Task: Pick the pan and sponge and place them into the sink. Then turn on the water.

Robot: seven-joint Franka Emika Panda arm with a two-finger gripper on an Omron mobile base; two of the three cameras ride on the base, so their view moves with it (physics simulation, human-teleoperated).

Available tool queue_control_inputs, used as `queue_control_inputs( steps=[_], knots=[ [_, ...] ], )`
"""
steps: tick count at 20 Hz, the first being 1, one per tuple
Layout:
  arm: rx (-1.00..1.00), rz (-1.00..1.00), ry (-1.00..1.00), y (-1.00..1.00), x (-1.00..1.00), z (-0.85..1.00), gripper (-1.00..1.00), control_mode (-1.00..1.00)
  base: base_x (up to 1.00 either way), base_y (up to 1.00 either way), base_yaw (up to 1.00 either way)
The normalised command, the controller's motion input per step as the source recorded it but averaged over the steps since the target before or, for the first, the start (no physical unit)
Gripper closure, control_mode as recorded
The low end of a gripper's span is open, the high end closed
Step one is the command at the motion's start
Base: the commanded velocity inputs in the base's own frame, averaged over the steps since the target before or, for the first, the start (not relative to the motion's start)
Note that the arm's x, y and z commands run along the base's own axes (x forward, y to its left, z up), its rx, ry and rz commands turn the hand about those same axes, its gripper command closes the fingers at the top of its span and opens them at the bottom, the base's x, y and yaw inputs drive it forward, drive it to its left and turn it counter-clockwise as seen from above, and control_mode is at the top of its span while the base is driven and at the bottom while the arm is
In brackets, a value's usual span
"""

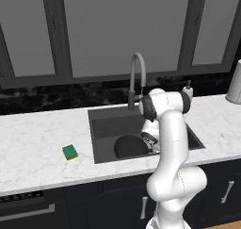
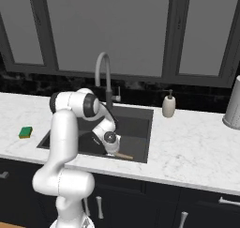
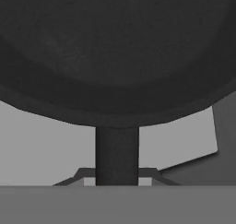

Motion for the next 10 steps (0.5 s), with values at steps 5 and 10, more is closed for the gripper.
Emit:
queue_control_inputs(
  steps=[5, 10],
  knots=[
    [0.00, 0.05, 0.01, 0.00, 0.27, -0.01, -1.00, -1.00, 0.00, 0.00, 0.00],
    [0.00, 0.04, 0.10, -0.12, 0.27, 0.11, -1.00, -1.00, 0.00, 0.00, 0.00]
  ],
)
